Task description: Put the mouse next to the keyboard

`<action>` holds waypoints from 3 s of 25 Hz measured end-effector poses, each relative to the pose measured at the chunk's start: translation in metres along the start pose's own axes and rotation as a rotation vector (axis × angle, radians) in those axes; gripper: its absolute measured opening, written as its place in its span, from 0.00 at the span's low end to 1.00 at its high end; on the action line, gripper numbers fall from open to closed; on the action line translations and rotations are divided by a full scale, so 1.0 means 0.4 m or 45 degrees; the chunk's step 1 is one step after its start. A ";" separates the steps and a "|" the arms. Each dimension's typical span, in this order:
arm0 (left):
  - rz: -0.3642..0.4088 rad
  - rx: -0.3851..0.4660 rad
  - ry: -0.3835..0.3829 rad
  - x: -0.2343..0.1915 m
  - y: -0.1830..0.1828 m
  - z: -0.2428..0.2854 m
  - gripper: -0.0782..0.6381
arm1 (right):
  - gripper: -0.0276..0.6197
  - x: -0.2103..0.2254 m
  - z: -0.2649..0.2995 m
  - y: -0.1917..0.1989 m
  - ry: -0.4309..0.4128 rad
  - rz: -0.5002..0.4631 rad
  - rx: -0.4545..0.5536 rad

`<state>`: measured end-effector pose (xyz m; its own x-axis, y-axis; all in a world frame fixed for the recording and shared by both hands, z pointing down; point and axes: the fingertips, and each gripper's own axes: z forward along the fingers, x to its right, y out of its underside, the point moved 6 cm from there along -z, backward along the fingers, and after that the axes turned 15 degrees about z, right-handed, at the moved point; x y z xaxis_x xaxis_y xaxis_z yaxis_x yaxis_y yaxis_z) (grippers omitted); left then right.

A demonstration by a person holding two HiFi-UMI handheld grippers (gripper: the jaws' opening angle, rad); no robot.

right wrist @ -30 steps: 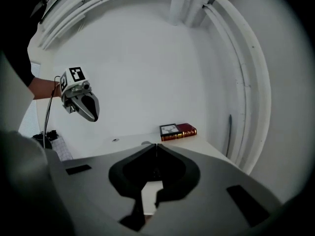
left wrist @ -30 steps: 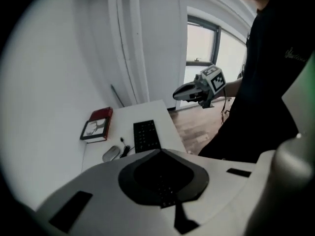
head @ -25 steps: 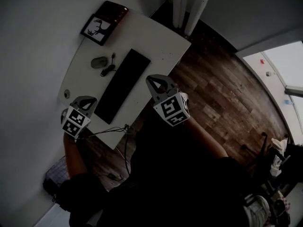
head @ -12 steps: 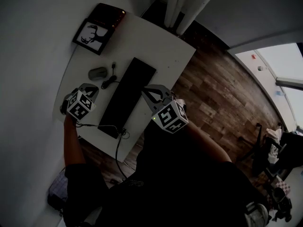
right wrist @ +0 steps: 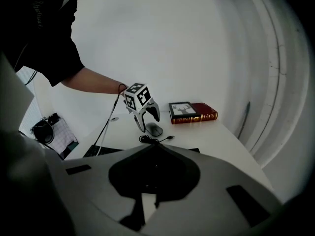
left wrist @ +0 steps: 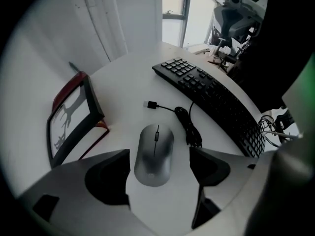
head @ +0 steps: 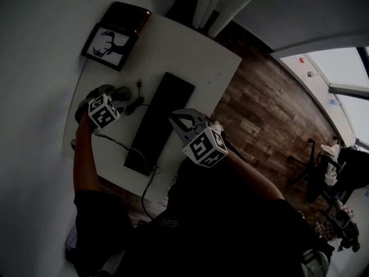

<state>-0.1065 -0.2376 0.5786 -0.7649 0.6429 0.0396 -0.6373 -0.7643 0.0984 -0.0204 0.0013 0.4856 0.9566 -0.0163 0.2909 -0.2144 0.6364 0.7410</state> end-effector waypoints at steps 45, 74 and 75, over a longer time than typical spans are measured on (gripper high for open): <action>-1.756 0.366 -0.554 0.296 -0.178 -0.105 0.11 | 0.08 0.090 0.042 -0.023 -0.399 -0.289 -0.077; -1.879 0.569 -0.793 0.560 -0.338 -0.149 0.11 | 0.34 -0.222 0.361 -0.016 -0.618 -0.983 -0.580; -1.874 0.585 -0.802 0.561 -0.340 -0.151 0.11 | 0.34 -0.230 0.387 -0.006 -0.608 -1.023 -0.624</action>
<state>-0.1974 0.0076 0.5142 0.6520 0.7582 0.0107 -0.5653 0.4767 0.6732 -0.1385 -0.1182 0.5506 0.5823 -0.8055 0.1102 0.6526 0.5440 0.5274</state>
